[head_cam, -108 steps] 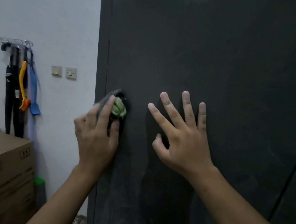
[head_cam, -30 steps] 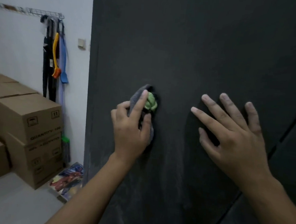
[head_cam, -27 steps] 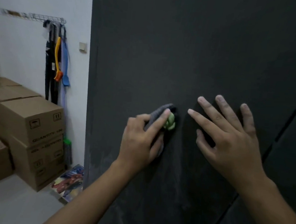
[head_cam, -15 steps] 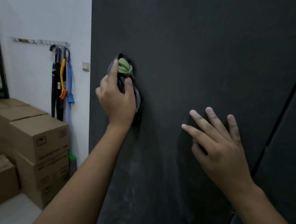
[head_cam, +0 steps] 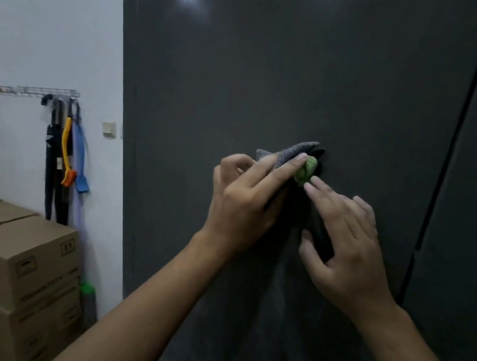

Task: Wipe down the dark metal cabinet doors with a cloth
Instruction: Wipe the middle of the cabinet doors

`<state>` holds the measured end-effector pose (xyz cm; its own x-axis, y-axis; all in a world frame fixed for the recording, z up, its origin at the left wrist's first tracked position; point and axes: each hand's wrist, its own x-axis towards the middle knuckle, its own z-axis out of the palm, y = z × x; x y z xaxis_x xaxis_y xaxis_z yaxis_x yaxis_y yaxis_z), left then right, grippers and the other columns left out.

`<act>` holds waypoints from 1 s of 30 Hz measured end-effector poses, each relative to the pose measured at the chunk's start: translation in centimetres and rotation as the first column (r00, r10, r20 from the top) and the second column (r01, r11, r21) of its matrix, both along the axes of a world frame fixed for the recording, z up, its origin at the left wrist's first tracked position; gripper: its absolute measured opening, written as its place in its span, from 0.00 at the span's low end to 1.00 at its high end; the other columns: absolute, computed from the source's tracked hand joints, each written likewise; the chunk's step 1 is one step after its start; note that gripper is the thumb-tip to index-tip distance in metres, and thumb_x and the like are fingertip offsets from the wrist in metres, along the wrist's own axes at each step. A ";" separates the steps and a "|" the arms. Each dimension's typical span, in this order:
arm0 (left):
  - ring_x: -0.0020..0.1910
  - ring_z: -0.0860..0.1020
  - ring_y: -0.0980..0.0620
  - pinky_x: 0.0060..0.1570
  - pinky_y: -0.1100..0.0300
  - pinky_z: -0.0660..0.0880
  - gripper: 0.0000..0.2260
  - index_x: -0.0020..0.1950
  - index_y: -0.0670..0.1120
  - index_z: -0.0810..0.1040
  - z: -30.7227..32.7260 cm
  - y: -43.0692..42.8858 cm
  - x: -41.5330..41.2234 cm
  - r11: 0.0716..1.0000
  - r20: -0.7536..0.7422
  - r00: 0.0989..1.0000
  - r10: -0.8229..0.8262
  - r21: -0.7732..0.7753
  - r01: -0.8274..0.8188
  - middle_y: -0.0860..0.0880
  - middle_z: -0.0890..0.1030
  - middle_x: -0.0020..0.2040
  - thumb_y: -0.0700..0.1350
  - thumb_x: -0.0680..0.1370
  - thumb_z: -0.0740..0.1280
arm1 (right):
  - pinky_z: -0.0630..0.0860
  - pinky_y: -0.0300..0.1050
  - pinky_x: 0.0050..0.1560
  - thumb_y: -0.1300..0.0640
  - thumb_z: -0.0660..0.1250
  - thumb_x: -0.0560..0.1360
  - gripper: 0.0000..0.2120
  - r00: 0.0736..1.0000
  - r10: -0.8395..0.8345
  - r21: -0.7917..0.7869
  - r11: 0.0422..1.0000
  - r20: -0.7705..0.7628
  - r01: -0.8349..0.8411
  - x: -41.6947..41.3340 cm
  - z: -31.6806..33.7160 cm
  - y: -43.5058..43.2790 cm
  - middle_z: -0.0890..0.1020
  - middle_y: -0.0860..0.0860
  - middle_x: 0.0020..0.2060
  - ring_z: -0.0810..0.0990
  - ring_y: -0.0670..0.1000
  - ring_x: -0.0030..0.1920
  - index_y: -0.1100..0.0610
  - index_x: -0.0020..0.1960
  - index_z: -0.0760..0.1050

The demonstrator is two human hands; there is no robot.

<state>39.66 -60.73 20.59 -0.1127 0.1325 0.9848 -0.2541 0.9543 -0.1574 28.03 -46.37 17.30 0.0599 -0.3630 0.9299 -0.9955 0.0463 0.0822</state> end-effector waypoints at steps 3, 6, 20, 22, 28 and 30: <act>0.49 0.74 0.54 0.52 0.51 0.68 0.17 0.70 0.52 0.76 2.7 -1.3 0.8 0.999 -0.099 0.995 -0.013 0.038 0.017 0.58 0.80 0.61 0.48 0.81 0.67 | 0.60 0.57 0.75 0.58 0.66 0.71 0.31 1.000 -0.023 0.010 1.000 0.009 0.023 0.2 -0.1 0.1 0.68 0.48 0.75 0.69 0.50 0.72 0.55 0.74 0.69; 0.49 0.64 0.59 0.51 0.57 0.66 0.20 0.68 0.50 0.77 5.1 -1.2 0.2 0.977 -0.269 0.961 -0.069 0.177 0.119 0.56 0.82 0.58 0.43 0.76 0.70 | 0.54 0.61 0.77 0.56 0.64 0.73 0.28 0.993 -0.114 -0.017 0.993 0.035 0.115 0.3 0.0 0.7 0.68 0.46 0.75 0.64 0.50 0.76 0.52 0.73 0.70; 0.53 0.70 0.47 0.44 0.51 0.70 0.19 0.67 0.57 0.77 -4.6 5.6 -4.7 0.939 0.394 0.901 -0.182 -0.203 0.278 0.54 0.79 0.62 0.49 0.76 0.63 | 0.53 0.58 0.78 0.61 0.61 0.71 0.30 0.895 -0.239 -0.007 0.965 0.377 0.260 -1.6 -0.1 7.5 0.61 0.37 0.76 0.51 0.42 0.79 0.47 0.72 0.70; 0.53 0.68 0.47 0.44 0.52 0.68 0.21 0.67 0.57 0.76 -3.9 5.5 -4.8 0.926 0.427 0.888 -0.171 -0.238 0.293 0.54 0.80 0.61 0.49 0.74 0.65 | 0.51 0.53 0.79 0.62 0.61 0.71 0.30 0.900 -0.251 0.072 0.968 0.355 0.242 -1.8 0.0 8.6 0.61 0.36 0.76 0.52 0.41 0.79 0.45 0.71 0.70; 0.53 0.66 0.47 0.45 0.53 0.64 0.17 0.66 0.53 0.79 3.1 6.0 -5.7 0.953 0.082 0.949 -0.304 0.032 0.303 0.51 0.81 0.58 0.46 0.77 0.68 | 0.56 0.32 0.74 0.60 0.63 0.73 0.30 0.890 -0.226 0.055 0.973 0.396 0.222 -1.6 1.4 10.5 0.65 0.37 0.74 0.60 0.38 0.76 0.46 0.74 0.67; 0.54 0.65 0.48 0.47 0.52 0.63 0.18 0.68 0.52 0.78 3.5 7.0 -6.2 0.955 0.122 0.948 -0.295 0.029 0.294 0.51 0.80 0.60 0.48 0.78 0.66 | 0.56 0.31 0.74 0.60 0.65 0.73 0.32 0.887 -0.229 0.029 0.971 0.401 0.237 -1.5 1.0 10.0 0.63 0.37 0.75 0.60 0.38 0.76 0.47 0.75 0.65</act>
